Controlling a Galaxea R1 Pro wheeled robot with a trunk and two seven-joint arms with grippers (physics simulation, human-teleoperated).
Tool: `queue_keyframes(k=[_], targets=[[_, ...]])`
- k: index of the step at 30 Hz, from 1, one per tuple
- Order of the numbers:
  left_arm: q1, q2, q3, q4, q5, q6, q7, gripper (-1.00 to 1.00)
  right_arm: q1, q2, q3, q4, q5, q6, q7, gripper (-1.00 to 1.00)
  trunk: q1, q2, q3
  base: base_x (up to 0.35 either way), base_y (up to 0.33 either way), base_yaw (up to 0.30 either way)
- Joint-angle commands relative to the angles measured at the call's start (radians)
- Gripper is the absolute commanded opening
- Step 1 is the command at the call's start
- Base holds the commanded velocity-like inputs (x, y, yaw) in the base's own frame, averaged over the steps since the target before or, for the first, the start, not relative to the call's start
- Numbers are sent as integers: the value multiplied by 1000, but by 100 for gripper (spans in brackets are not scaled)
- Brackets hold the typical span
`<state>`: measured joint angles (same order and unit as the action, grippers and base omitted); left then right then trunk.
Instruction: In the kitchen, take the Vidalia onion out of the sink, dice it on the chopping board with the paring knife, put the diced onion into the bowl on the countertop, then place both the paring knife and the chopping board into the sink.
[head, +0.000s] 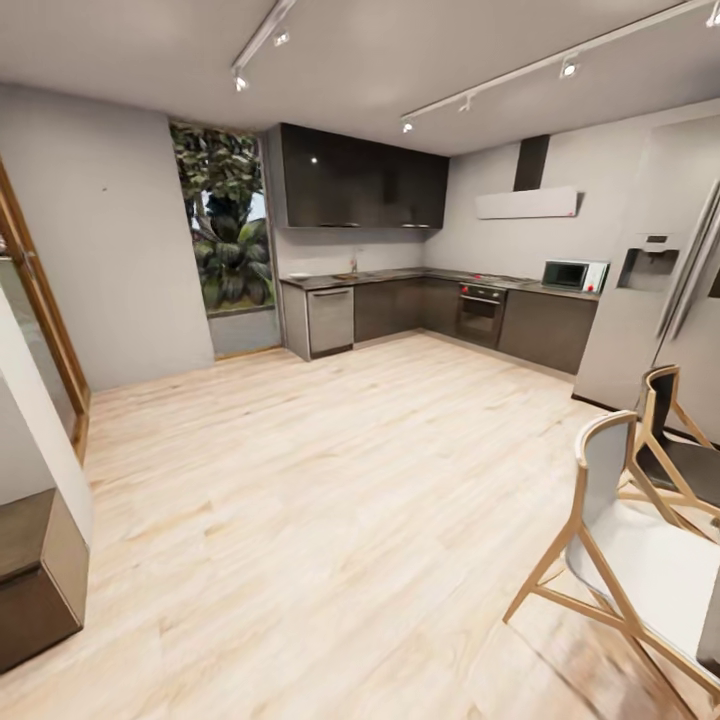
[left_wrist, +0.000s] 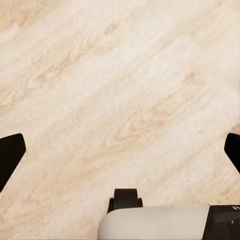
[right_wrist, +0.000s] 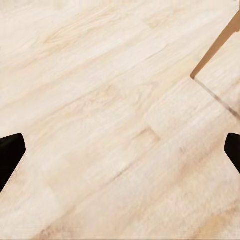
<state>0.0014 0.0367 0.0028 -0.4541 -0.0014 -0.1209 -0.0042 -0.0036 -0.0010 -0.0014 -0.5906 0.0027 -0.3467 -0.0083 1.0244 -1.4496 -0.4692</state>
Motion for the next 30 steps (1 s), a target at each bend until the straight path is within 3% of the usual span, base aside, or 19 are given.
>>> queue_keyframes(k=[1, 30], targets=[[0, 0, 0, -1, 0, -2, 0, 100, 0, 0, 0, 0, 0, -3, -1, 100, 1, 0, -1, 298, 145, 0], [0, 0, 0, 0, 0, -2, 0, 100, 0, 1, 0, 0, -1, -3, -1, 100, 1, 0, -1, 298, 132, 0]])
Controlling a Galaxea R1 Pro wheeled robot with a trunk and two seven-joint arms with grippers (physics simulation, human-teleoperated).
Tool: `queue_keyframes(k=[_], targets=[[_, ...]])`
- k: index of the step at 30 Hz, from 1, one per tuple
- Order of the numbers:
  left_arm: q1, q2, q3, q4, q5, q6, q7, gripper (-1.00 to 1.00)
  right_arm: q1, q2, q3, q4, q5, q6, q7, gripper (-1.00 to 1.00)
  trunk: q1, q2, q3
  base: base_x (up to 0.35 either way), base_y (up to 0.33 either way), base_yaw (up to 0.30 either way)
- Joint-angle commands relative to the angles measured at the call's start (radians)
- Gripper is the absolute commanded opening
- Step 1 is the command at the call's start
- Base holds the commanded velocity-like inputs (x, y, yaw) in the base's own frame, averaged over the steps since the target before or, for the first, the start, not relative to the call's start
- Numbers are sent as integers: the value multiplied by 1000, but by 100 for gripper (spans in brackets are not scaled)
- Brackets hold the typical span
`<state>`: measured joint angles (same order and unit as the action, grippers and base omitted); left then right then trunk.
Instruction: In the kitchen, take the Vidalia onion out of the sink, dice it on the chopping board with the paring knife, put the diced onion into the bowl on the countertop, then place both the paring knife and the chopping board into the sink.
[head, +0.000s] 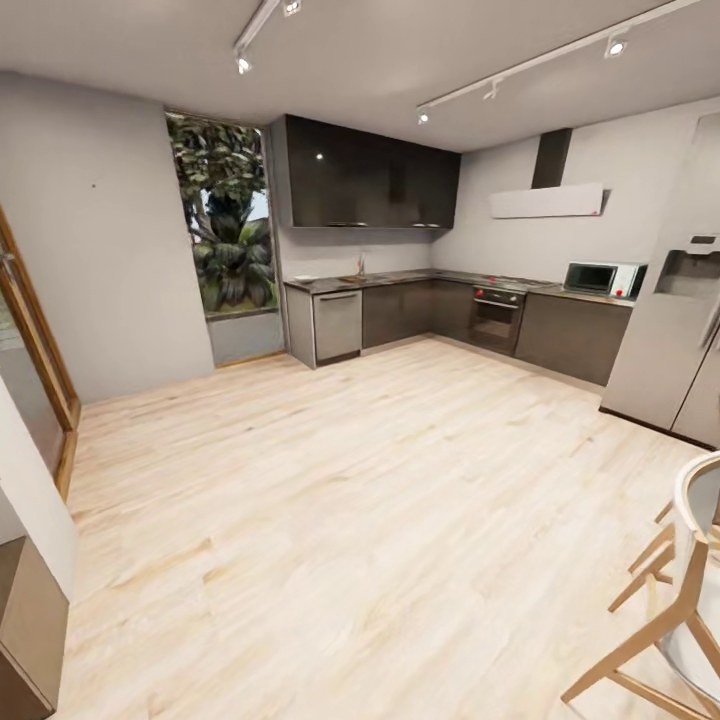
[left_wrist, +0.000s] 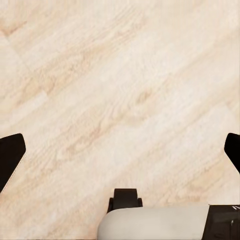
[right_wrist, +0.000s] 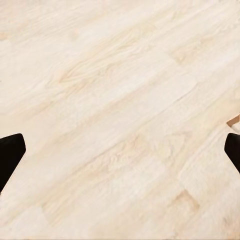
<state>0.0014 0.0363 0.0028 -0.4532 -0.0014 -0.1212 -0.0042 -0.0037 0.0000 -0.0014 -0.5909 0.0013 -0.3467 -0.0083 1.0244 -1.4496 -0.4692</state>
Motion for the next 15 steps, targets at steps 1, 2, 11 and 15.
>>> queue_keyframes(k=[1, 2, 11, 15], targets=[[0, 0, 0, -1, 0, -2, 0, 100, -1, 0, 0, 0, 0, -3, -1, 100, 1, 0, -1, 298, 22, 0], [0, 0, 0, -1, 0, -2, 0, 100, 0, 0, 0, 0, 0, -3, -1, 100, 1, 0, -1, 298, 18, 0], [0, 0, 0, -1, 0, -2, 0, 100, 0, 0, 0, 0, 0, -2, -1, 100, 1, 0, -1, 298, 4, 0], [0, 0, 0, -1, -1, -2, 0, 100, 0, 0, 0, 0, 0, -3, -1, 100, 1, 0, -1, 298, 0, 0]])
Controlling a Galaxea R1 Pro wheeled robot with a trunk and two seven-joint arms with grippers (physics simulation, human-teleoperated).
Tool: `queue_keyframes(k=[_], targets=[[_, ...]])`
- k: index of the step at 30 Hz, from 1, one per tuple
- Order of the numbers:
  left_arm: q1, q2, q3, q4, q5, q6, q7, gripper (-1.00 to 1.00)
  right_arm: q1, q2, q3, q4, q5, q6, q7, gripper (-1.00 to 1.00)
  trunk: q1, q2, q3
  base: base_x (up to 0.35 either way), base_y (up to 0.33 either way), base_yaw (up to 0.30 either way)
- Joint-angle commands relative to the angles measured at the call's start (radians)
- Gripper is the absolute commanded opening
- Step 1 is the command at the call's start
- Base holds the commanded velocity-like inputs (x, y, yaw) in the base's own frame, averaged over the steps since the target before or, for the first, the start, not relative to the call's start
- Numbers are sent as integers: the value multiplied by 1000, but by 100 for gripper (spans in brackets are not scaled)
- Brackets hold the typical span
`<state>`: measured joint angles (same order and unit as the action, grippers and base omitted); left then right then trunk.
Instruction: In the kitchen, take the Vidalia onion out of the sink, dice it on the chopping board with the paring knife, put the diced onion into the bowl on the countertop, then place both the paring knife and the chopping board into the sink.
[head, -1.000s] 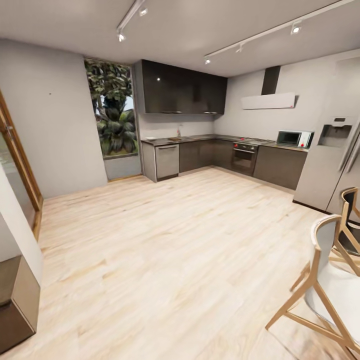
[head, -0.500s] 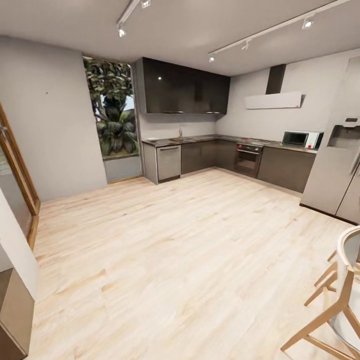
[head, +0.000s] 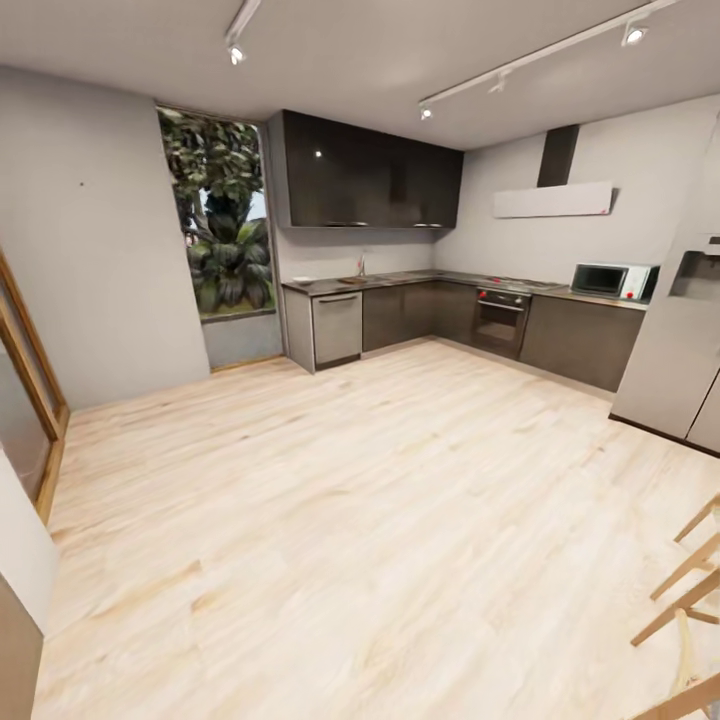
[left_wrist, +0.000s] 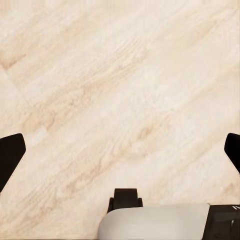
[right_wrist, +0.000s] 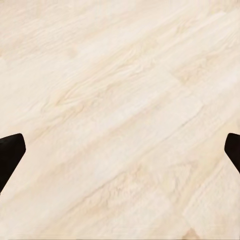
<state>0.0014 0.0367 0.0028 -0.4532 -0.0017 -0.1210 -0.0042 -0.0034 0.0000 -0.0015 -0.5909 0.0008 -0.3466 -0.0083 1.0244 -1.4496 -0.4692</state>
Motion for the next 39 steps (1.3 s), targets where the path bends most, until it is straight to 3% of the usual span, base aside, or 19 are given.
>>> queue_keyframes(k=[1, 39], targets=[[0, 0, 0, -1, 0, -2, 0, 100, 0, 0, 0, 0, 0, -3, -1, 100, 1, 0, -1, 298, 0, 0], [0, 0, 0, 4, -1, -2, 0, 100, -1, 0, 0, 0, -2, -3, -1, 100, 1, 0, -1, 298, 49, 0]])
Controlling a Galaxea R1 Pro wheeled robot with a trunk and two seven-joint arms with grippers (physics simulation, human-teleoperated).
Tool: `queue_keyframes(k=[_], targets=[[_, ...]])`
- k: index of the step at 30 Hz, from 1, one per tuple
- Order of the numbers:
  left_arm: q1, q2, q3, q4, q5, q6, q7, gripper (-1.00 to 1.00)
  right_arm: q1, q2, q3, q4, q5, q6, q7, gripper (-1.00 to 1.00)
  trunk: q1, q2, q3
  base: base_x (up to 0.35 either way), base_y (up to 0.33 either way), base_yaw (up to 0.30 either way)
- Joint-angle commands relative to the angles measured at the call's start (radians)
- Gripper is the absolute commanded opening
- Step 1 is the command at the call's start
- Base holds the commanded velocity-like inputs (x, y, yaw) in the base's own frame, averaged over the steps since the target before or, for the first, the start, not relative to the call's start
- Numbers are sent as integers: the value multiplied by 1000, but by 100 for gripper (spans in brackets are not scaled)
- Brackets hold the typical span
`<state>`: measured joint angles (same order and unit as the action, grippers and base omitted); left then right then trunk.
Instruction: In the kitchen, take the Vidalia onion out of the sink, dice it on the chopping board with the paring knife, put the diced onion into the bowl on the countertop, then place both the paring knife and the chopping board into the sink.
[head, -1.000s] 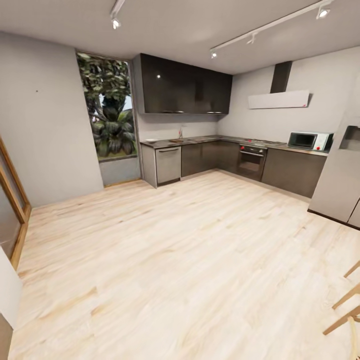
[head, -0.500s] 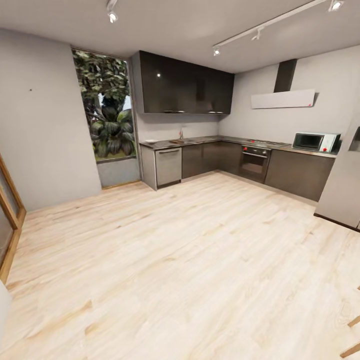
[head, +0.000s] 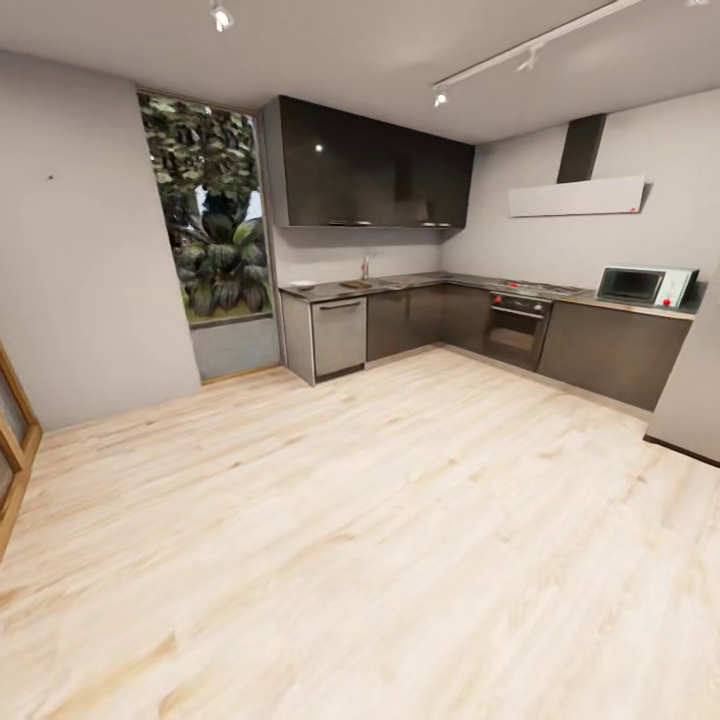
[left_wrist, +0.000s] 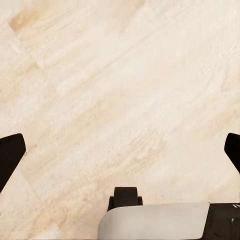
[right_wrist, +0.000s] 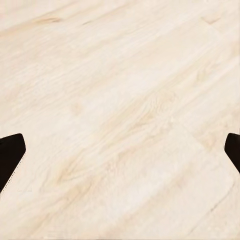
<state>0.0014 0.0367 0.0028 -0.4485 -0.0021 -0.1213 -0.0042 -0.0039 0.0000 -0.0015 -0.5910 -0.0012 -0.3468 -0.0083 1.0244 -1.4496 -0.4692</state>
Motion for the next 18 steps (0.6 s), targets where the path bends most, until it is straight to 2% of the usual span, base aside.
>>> queue_keyframes(k=[1, 18], targets=[[0, 0, 0, -1, 0, -2, 0, 100, 0, 0, 0, 0, 0, -3, -1, 100, 1, 0, -1, 298, 81, 0], [0, 0, 0, -1, -1, -3, 0, 100, 0, -1, 0, 0, 0, -3, -1, 100, 1, 0, -1, 298, 81, 0]])
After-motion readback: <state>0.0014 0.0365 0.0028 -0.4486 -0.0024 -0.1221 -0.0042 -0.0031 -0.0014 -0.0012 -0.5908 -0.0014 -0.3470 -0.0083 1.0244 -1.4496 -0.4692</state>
